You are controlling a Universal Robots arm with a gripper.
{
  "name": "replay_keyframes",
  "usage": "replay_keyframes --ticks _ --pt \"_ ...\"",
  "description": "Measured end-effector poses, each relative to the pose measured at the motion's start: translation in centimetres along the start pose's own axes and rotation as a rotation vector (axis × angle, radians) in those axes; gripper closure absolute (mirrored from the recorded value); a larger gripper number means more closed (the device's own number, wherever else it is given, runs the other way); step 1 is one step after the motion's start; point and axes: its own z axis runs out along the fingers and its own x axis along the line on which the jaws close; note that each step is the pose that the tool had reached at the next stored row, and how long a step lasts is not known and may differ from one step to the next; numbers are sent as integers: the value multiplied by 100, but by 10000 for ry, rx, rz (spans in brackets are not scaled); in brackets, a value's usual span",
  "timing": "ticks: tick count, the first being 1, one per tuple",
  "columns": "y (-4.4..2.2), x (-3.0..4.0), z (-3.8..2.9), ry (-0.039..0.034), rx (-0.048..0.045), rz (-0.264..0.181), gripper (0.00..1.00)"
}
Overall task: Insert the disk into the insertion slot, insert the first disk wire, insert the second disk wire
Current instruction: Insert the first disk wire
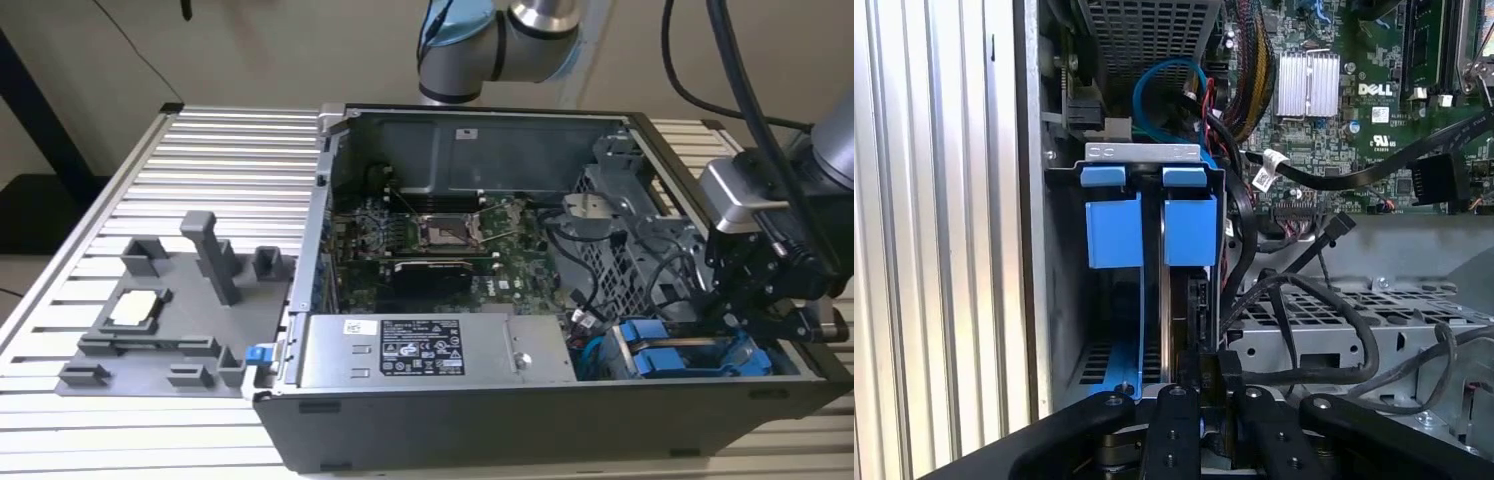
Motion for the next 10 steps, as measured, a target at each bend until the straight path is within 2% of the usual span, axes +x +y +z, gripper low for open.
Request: replay_keyframes --ticks 6,7,10 --pt "0 0 0 -4 0 1 80" --pt "-1 -2 -19 -5 0 1 73" --pt "-6 -11 -139 -2 0 0 73"
